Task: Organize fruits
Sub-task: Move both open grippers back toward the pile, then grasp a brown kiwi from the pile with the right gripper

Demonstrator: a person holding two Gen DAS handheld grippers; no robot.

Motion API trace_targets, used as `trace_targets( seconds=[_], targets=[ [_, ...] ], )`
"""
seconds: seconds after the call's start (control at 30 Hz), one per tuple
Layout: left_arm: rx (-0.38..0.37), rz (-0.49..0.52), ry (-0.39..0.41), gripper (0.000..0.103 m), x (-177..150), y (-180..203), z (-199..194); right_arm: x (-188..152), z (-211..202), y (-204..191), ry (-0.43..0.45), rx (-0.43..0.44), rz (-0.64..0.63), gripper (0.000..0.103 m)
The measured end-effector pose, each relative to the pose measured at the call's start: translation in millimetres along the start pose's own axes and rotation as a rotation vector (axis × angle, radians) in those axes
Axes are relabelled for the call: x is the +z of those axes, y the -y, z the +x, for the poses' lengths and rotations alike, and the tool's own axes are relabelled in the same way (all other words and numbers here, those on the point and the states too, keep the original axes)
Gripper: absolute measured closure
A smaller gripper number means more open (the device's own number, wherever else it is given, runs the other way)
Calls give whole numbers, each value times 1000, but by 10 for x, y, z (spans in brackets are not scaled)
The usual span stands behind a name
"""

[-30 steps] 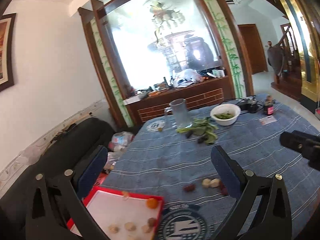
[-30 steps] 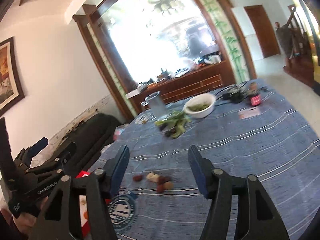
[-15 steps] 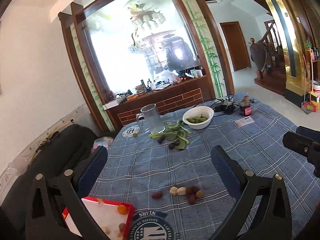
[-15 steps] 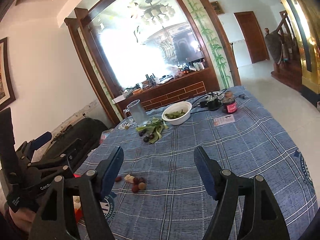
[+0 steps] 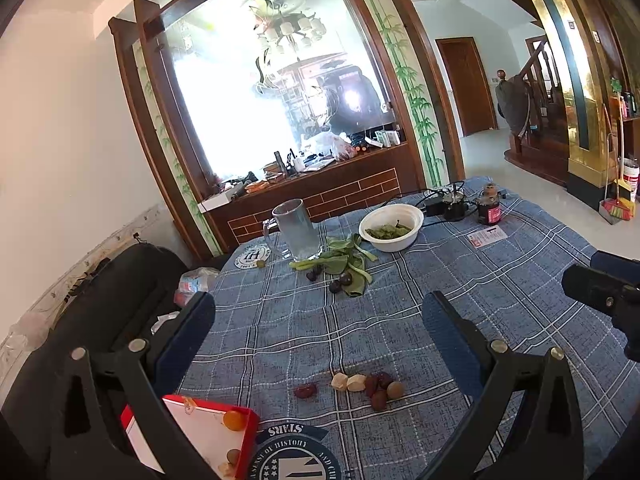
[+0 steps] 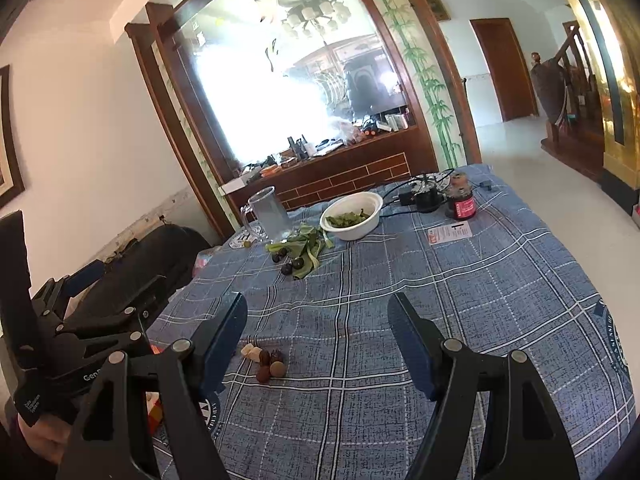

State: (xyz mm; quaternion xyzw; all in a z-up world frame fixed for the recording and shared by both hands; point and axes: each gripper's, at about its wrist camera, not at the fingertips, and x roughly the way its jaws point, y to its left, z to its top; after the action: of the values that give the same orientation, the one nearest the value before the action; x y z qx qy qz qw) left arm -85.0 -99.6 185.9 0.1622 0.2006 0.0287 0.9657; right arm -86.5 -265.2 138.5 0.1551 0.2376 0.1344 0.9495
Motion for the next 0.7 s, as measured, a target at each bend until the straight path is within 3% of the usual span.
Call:
trace_targets(
  seconds=[0.2, 0.33, 0.37, 0.5, 0.6, 0.7],
  targets=[
    [24, 0, -59, 0, -243, -273, 228, -172, 581, -173, -187, -49, -79, 29],
    [117, 12, -186, 0, -634, -686, 562, -393, 1092, -378, -320, -61, -175, 29],
    [136, 14, -222, 0, -737, -790, 630, -458, 1235, -449, -352, -68, -198, 32],
    [160, 14, -291, 0, -1008, -1046, 734, -641, 1623, -644, -449, -52, -272, 65],
    [150, 24, -315, 0, -1128, -1125, 751, -728, 1839, -687, -480, -99, -296, 74],
    [124, 34, -315, 0, -1176, -1100, 770, -724, 1921, -676, -500, -34, -252, 74]
  ],
)
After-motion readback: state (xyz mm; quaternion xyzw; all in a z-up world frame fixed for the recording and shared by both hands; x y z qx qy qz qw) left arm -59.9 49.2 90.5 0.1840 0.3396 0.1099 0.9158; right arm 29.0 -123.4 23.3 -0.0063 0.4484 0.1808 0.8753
